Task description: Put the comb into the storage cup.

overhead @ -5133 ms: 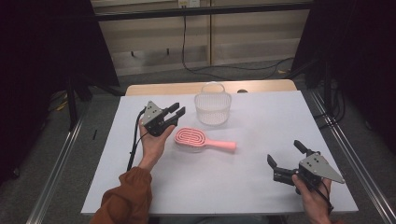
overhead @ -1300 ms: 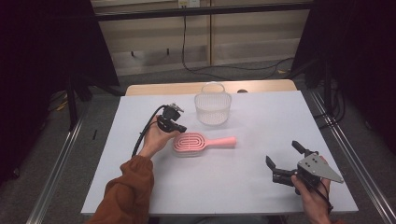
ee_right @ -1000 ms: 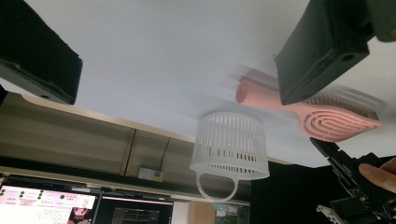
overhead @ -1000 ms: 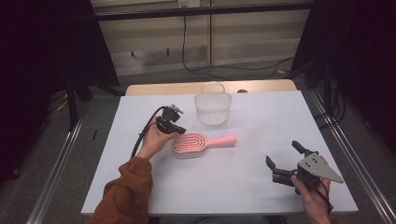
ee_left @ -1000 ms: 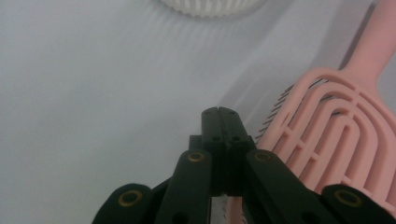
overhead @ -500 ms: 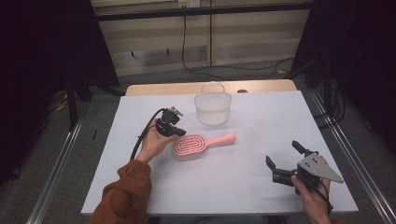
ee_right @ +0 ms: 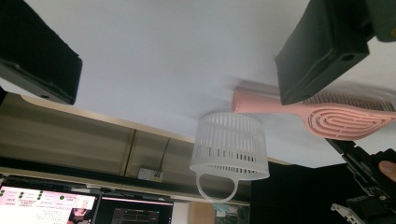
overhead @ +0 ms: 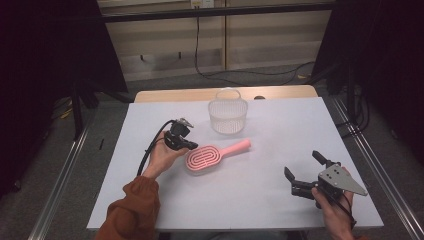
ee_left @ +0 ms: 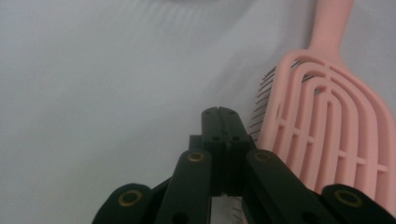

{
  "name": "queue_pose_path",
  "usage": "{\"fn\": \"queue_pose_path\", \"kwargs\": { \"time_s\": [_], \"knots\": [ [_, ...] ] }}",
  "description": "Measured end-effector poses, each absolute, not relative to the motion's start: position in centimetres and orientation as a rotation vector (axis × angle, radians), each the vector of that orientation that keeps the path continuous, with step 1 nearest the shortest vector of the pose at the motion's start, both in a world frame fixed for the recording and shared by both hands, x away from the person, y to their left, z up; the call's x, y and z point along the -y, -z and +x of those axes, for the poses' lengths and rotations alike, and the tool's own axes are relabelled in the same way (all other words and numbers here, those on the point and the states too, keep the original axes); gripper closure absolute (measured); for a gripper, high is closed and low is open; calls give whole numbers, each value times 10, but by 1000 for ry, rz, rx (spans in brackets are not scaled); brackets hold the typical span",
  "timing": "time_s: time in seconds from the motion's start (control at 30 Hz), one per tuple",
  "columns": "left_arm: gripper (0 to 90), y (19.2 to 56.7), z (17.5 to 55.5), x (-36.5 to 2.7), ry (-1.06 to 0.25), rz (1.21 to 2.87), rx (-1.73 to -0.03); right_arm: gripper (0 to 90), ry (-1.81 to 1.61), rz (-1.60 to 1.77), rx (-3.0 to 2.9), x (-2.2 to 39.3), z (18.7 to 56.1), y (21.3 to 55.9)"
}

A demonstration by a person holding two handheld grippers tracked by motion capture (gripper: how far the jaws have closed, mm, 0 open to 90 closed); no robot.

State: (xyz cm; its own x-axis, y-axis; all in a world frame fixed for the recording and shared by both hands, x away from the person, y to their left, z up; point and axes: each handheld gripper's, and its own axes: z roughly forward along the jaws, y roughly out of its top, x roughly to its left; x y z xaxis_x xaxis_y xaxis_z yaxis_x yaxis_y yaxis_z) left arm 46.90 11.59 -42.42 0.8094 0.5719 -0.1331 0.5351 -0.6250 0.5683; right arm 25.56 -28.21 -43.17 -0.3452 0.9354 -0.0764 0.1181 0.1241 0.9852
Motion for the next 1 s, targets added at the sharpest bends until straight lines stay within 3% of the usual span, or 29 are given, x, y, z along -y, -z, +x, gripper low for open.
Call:
{"fn": "queue_pose_path", "kwargs": {
  "time_s": [0.5, 0.53, 0.6, 0.73, 0.8, 0.9, 0.93, 0.97, 1.0],
  "knots": [
    [885, 427, 471, -124, -131, 2350, -832, 0, -1312, 1046, -1617, 282, 255, 432],
    [810, 427, 471, -125, -144, 2339, -828, 0, -1313, 1046, -1618, 282, 255, 432],
    [761, 424, 470, -127, -187, 2322, -832, 0, -1314, 1045, -1617, 282, 255, 431],
    [580, 417, 470, -132, -240, 2281, -836, 0, -1312, 1047, -1617, 282, 255, 431],
    [434, 416, 470, -133, -248, 2269, -846, 0, -1313, 1046, -1618, 282, 255, 431],
    [408, 413, 470, -136, -251, 2233, -841, 0, -1315, 1043, -1617, 282, 255, 431],
    [273, 410, 469, -137, -264, 2223, -858, 0, -1314, 1044, -1617, 282, 255, 431],
    [214, 410, 469, -137, -264, 2223, -858, 0, -1315, 1044, -1618, 282, 255, 431],
    [214, 408, 469, -137, -279, 2231, -852, 0, -1315, 1044, -1618, 282, 255, 431]
  ]
}}
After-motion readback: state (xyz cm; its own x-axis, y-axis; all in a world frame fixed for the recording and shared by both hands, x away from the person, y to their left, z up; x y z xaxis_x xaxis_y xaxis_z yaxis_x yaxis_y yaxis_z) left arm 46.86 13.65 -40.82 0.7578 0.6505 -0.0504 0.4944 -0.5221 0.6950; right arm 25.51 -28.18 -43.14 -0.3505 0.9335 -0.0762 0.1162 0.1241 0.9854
